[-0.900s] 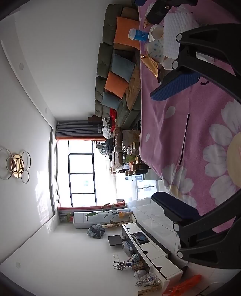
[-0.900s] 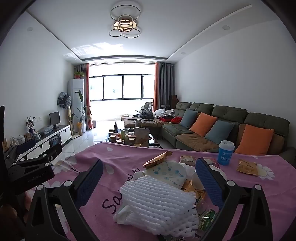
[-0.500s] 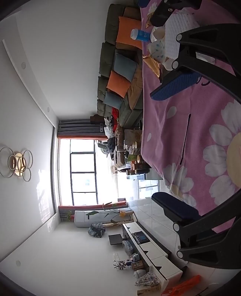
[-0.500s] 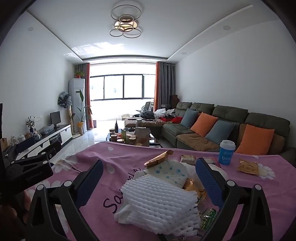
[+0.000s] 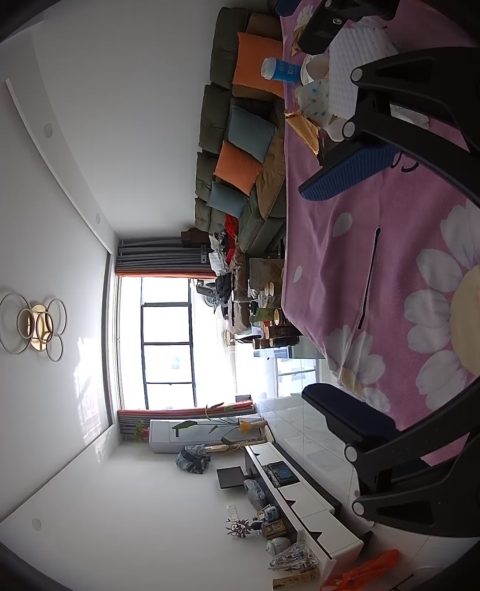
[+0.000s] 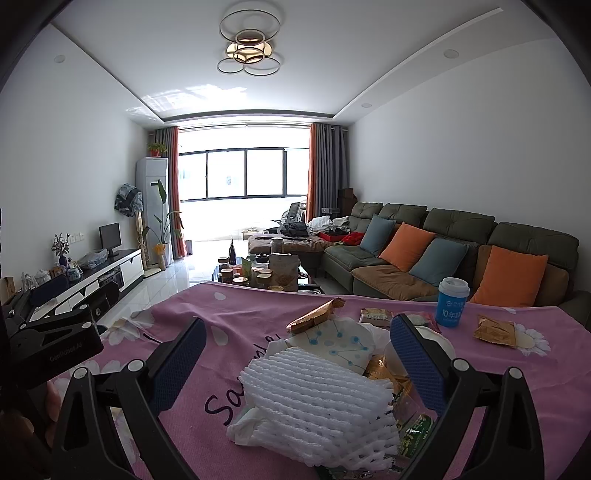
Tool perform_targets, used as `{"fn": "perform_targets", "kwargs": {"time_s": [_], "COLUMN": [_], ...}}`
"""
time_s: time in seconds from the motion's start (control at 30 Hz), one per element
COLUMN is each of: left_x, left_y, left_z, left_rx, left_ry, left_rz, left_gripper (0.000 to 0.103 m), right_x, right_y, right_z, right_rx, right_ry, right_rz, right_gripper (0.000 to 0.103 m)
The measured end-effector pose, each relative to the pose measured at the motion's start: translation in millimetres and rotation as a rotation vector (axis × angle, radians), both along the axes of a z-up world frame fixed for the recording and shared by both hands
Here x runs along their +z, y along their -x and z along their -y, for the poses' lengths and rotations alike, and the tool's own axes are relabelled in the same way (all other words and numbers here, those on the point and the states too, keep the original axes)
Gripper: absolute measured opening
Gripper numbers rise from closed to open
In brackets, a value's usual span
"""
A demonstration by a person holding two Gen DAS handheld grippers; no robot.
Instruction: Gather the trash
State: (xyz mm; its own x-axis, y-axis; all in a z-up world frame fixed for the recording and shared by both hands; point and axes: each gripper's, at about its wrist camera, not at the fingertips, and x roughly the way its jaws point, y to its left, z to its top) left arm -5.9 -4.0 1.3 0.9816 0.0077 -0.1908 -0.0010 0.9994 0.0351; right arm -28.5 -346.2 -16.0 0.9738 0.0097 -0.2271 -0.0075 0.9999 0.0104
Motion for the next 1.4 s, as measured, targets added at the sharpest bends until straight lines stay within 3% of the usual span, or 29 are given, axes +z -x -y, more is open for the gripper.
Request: {"fn": "perform_targets", "kwargs": {"time_s": [1.4], "left_x": [1.9], "left_y": [-1.4], "left_z": [2.9], "left_rx": [0.0], "left_ry": [0.004], "left_rz": [0.0], "left_gripper": [0.097], "right_x": [-0.6], "right_y": [-3.6], "right_z": [0.6], "right_rx": [0.0], "right_ry": [-0.002], "right_rz": [-0.005], "right_gripper": [0.096]}}
